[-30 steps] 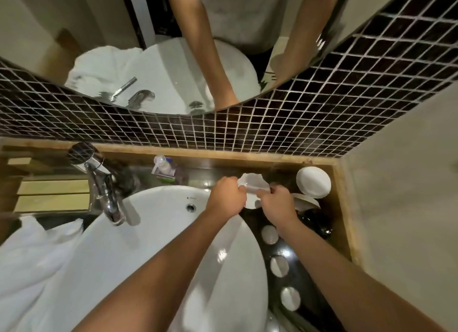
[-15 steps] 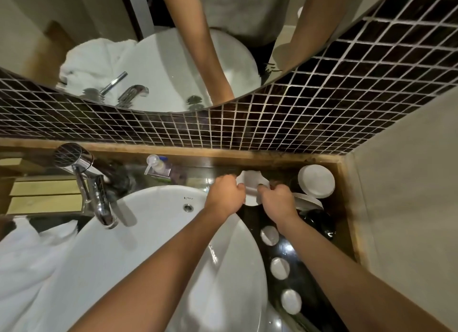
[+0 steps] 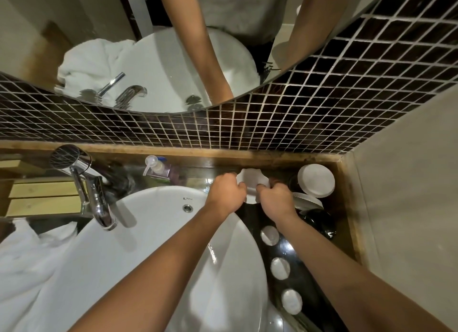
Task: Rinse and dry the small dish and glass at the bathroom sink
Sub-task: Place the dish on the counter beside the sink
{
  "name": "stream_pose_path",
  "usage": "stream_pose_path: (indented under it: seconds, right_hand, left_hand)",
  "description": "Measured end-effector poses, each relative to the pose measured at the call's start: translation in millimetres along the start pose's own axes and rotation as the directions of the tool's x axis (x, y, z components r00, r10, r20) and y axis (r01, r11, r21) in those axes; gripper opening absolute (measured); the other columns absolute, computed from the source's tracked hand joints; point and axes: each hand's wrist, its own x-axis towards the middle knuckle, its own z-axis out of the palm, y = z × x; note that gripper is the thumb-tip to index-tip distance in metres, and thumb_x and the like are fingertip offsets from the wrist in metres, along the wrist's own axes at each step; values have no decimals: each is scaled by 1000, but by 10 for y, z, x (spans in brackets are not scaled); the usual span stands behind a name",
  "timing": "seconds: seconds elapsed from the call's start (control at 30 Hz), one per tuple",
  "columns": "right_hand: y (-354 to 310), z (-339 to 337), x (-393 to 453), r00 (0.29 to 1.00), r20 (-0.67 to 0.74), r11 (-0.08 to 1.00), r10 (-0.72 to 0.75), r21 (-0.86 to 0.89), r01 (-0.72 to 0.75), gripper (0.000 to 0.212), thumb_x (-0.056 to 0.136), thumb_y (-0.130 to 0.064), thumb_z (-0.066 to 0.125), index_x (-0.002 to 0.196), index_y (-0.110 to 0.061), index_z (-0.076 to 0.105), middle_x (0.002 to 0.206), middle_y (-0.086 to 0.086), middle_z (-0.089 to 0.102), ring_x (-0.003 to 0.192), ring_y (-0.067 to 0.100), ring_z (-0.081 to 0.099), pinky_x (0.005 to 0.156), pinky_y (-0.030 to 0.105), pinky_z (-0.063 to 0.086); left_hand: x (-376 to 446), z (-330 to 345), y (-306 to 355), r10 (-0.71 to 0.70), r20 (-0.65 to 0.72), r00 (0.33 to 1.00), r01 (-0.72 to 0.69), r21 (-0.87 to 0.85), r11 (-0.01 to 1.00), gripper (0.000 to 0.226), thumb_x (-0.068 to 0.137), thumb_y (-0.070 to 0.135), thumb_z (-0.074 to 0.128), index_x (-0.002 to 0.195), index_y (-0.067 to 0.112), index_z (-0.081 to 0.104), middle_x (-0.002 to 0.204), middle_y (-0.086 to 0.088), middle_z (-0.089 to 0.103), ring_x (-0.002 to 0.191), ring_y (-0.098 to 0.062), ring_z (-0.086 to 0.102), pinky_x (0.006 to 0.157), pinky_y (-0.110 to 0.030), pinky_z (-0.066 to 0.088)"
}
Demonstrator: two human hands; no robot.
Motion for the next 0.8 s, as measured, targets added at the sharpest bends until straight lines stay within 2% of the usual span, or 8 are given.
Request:
stream_pose_path:
  seconds: [0.17, 0.3, 0.37, 0.43, 0.5, 0.57, 0.67, 0.8]
  right_hand:
    - [-12, 3, 14, 1000, 5, 1000, -2, 1, 1, 38, 93, -34, 59, 129, -20, 55, 113, 8, 60, 82, 10, 55, 58, 26, 41]
    - [-23, 16, -8, 1000, -3, 1000, 7, 16, -7, 21, 91, -33, 61, 110, -29, 53, 102, 1, 61, 81, 10, 57, 56, 24, 40]
    - [-53, 12, -34, 1000, -17, 1000, -4, 9, 5, 23, 91, -32, 63, 113, -28, 55, 103, 0, 61, 81, 8, 56, 58, 24, 41]
    - [-88, 4, -80, 999, -29, 999, -45, -17, 44, 34, 92, -28, 64, 124, -25, 54, 113, -1, 58, 85, 10, 54, 61, 22, 40]
    - [-113, -18, -153, 992, -30, 991, -123, -63, 121, 37, 93, -23, 64, 129, -21, 54, 116, -1, 55, 94, 14, 53, 66, 22, 38]
    - [-119, -64, -255, 981, -16, 972, -194, -137, 190, 32, 91, -16, 64, 122, -16, 58, 114, 3, 57, 101, 21, 56, 72, 25, 41]
    - [-80, -132, -426, 964, 3, 936, -266, -239, 259, 43, 89, -5, 60, 131, -11, 58, 127, 10, 59, 112, 24, 58, 89, 27, 43]
    - [117, -233, -649, 945, 28, 885, -326, -342, 315, 30, 93, -5, 56, 120, -17, 64, 113, 4, 68, 99, 16, 62, 86, 29, 51]
  left_hand:
    - [34, 14, -31, 0, 23, 1000, 0, -3, 1000, 42, 95, 27, 49, 131, 8, 54, 125, -12, 63, 112, -26, 58, 82, -25, 37]
    - [33, 13, -44, 3, 42, 999, -3, 9, 1000, 45, 94, 28, 50, 136, 10, 50, 126, -11, 62, 111, -25, 59, 81, -24, 38]
    - [14, -4, -32, 18, 55, 998, -20, 45, 999, 47, 94, 29, 51, 138, 11, 47, 125, -12, 62, 109, -27, 59, 84, -29, 43]
    - [-37, -26, -16, 40, 56, 998, -46, 96, 994, 50, 93, 30, 52, 139, 12, 44, 130, -12, 56, 114, -29, 55, 91, -35, 45]
    - [-117, -37, -2, 91, 39, 995, -96, 141, 985, 50, 92, 31, 53, 138, 13, 44, 133, -11, 53, 118, -29, 53, 95, -38, 44]
    - [-212, -38, 12, 185, 24, 982, -187, 184, 965, 44, 91, 30, 54, 132, 14, 50, 128, -9, 56, 113, -26, 55, 94, -37, 46]
    - [-366, -10, 28, 317, 49, 947, -318, 272, 908, 37, 90, 27, 53, 125, 16, 56, 123, -7, 60, 109, -24, 55, 93, -38, 45]
    - [-565, 111, 22, 434, 128, 892, -446, 409, 796, 30, 91, 26, 53, 120, 21, 59, 114, -6, 63, 100, -26, 57, 87, -39, 44]
